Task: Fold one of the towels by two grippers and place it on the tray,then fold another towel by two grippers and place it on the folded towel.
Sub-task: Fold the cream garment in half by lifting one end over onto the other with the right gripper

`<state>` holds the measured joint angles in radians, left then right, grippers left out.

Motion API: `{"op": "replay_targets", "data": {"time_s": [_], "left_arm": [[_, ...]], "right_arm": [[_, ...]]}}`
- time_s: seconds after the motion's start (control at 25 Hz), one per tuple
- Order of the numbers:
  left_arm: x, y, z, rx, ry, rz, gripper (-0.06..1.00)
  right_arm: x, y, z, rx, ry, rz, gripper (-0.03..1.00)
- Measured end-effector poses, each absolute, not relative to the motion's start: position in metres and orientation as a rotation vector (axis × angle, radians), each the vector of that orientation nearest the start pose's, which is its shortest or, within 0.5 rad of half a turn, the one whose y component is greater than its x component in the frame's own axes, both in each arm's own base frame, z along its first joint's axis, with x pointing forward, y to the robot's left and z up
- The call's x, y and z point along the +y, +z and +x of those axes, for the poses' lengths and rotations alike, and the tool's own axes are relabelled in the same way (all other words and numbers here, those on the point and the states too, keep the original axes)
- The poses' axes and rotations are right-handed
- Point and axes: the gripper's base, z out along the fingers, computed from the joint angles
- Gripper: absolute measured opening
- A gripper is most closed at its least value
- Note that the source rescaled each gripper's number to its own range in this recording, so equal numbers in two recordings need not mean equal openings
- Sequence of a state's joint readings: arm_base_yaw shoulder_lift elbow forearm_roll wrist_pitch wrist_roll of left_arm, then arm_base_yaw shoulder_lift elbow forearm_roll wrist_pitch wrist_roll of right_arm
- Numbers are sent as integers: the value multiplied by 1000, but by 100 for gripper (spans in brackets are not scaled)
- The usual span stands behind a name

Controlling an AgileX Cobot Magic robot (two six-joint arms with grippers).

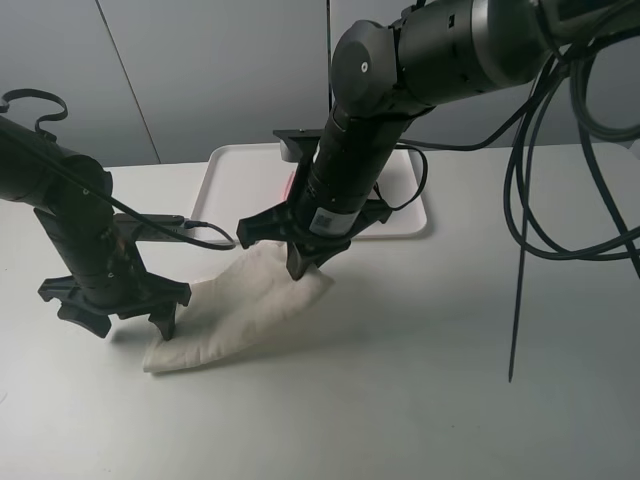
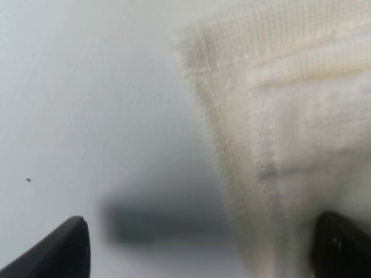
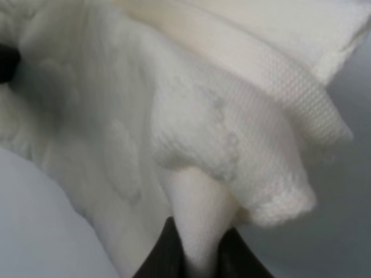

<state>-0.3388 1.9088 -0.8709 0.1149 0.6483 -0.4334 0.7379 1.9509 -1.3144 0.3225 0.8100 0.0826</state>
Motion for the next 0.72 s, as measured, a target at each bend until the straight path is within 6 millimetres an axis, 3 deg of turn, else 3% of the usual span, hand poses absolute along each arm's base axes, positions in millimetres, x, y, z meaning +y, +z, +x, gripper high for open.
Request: {"op": "replay_targets", "data": {"time_s": [0.12,0.48,0.72], "left_arm": [[-91,95,277,3139,114,21,100],[-91,94,278,3137,114,62,100],[-91,94,277,3138,116,65,100]], "right_arm": [[278,174,272,2932,532,-655,6],[297,184,264,2875,913,-668,6],[301,184,261,2869,990,-686,6]]}}
